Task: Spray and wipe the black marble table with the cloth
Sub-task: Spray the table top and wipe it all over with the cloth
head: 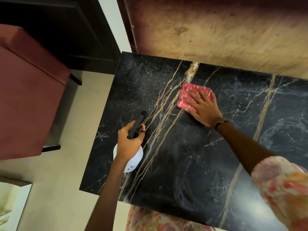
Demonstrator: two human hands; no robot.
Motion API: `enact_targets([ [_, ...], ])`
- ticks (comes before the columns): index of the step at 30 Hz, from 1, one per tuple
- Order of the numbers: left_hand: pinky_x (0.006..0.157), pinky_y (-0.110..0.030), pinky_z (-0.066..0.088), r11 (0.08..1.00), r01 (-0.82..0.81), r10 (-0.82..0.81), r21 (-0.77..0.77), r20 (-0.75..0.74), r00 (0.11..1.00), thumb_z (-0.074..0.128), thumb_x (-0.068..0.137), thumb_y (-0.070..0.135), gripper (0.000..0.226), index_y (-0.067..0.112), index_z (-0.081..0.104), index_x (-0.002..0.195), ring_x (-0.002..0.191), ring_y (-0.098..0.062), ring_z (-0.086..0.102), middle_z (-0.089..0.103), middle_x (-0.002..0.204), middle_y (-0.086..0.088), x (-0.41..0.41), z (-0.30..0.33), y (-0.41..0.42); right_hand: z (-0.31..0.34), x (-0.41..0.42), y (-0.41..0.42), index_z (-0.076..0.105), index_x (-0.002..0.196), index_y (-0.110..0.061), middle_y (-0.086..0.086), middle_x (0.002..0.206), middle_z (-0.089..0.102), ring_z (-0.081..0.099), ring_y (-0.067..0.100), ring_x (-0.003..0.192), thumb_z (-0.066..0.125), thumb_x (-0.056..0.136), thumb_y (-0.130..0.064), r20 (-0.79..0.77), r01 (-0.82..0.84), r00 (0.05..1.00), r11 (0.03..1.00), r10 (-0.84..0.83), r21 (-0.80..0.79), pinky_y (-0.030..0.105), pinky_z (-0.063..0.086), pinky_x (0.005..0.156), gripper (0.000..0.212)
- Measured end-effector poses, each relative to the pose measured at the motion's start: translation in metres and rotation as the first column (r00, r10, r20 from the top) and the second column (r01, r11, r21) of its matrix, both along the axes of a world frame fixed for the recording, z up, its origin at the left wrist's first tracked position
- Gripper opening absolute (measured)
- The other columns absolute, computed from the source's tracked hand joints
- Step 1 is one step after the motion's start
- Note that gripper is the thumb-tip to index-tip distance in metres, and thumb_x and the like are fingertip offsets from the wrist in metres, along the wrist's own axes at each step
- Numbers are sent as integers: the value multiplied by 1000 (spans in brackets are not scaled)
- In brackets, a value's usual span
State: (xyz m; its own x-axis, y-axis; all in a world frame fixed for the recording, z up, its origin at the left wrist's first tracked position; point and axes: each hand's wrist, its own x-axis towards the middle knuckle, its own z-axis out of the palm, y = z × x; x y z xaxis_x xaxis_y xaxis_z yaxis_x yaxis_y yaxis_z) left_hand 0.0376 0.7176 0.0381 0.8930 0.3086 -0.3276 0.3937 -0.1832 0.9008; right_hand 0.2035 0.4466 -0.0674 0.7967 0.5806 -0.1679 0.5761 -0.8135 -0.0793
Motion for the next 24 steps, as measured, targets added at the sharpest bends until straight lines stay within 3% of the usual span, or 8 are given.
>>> enact_targets([
  [4, 70, 0, 43, 1000, -23, 23, 3, -10, 1000, 59, 84, -4, 35, 30, 62, 78, 80, 7, 63, 65, 81, 8, -10, 1, -2, 3, 3, 69, 33, 145, -36, 0, 155, 29, 16, 37, 145, 14, 92, -62, 6, 108, 994, 994, -109, 21, 69, -2, 107, 62],
  [9, 67, -7, 48, 999, -37, 38, 29, -18, 999, 59, 82, -8, 34, 25, 64, 78, 72, -1, 63, 67, 80, 0, -25, -1, -5, -2, -48, 107, 30, 145, -38, -1, 155, 30, 16, 35, 145, 18, 94, -60, 11, -162, 987, 987, 161, 21, 73, 9, 108, 57],
  [14, 59, -14, 50, 995, -83, 84, 49, -29, 996, 60, 82, -7, 36, 28, 64, 76, 66, 0, 62, 67, 70, 12, -41, 1, -7, -9, -62, 37, 33, 144, -38, -3, 153, 33, 23, 32, 144, 20, 96, -61, 65, -333, 941, 943, 332, 10, 67, 14, 111, 54],
  [17, 67, -16, 47, 996, -83, 84, 41, -29, 996, 59, 82, -8, 33, 24, 64, 76, 70, -1, 63, 66, 78, 3, -51, 2, -7, -4, -43, 17, 34, 143, -37, 0, 153, 36, 21, 33, 144, 12, 96, -62, 44, -224, 974, 975, 224, -1, 69, 15, 109, 58],
  [20, 77, -19, 47, 995, -97, 98, 32, -35, 995, 59, 82, -6, 33, 25, 63, 75, 75, 1, 63, 67, 78, 3, -62, 3, -9, 0, -35, 54, 32, 145, -38, -1, 156, 29, 15, 35, 146, 22, 95, -60, 30, 18, 999, 999, -20, 49, 70, 5, 109, 55],
  [22, 74, -22, 48, 993, -110, 111, 33, -52, 992, 60, 83, -5, 32, 26, 63, 74, 71, 1, 63, 66, 75, 5, -68, 1, -10, 2, -38, 92, 26, 147, -39, -3, 159, 18, 7, 36, 147, 26, 97, -57, -10, 145, 989, 987, -144, 74, 68, -8, 106, 54],
  [24, 67, -22, 47, 993, -114, 116, 31, -67, 991, 60, 82, -5, 32, 25, 64, 74, 62, -1, 62, 65, 68, 9, -72, -2, -9, 3, -52, 124, 22, 148, -39, -3, 160, 13, 2, 35, 147, 24, 98, -56, -30, 103, 994, 992, -101, 69, 68, -13, 105, 53],
])
